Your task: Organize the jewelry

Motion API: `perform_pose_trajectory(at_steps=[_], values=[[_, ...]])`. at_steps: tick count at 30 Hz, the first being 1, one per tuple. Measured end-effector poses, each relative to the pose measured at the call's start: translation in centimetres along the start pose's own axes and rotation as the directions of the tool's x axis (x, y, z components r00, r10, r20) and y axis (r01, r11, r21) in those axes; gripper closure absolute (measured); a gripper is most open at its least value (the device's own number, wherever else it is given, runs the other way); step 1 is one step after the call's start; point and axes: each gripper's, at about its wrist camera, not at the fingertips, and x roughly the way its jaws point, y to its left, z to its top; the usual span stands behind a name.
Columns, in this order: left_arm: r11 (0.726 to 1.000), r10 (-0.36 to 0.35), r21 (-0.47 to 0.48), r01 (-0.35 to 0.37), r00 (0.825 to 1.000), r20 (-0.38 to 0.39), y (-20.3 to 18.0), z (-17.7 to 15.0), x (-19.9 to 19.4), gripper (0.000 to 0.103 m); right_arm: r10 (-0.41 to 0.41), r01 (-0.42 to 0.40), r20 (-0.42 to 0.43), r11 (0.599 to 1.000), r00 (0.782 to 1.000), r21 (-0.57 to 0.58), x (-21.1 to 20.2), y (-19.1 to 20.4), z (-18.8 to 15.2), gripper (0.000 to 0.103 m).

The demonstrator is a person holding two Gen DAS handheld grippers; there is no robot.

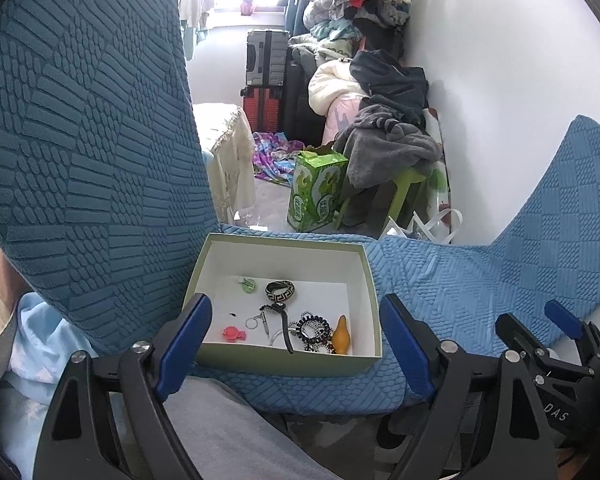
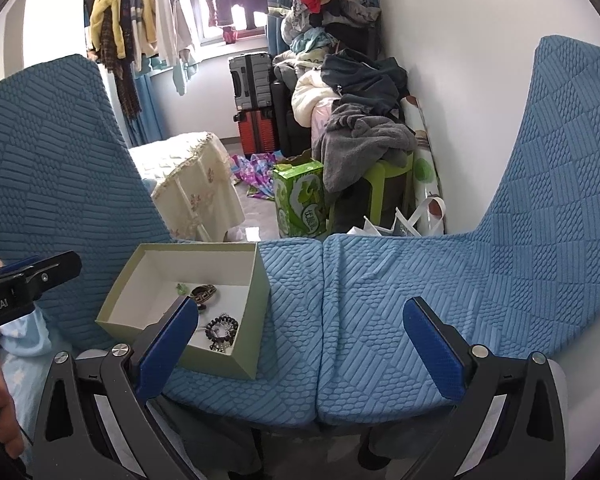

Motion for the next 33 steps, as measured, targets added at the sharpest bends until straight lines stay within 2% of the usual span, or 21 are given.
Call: perform_pose_trajectory(at_steps=[33], values=[[1.0,0.023,0.004,-0.023,1.0,-0.02,0.41,-0.59,0.19,0.017,0.011,-0.011,-0.004,1.0,1.0,-0.006,0.1,0.02,-0.22,0.0]])
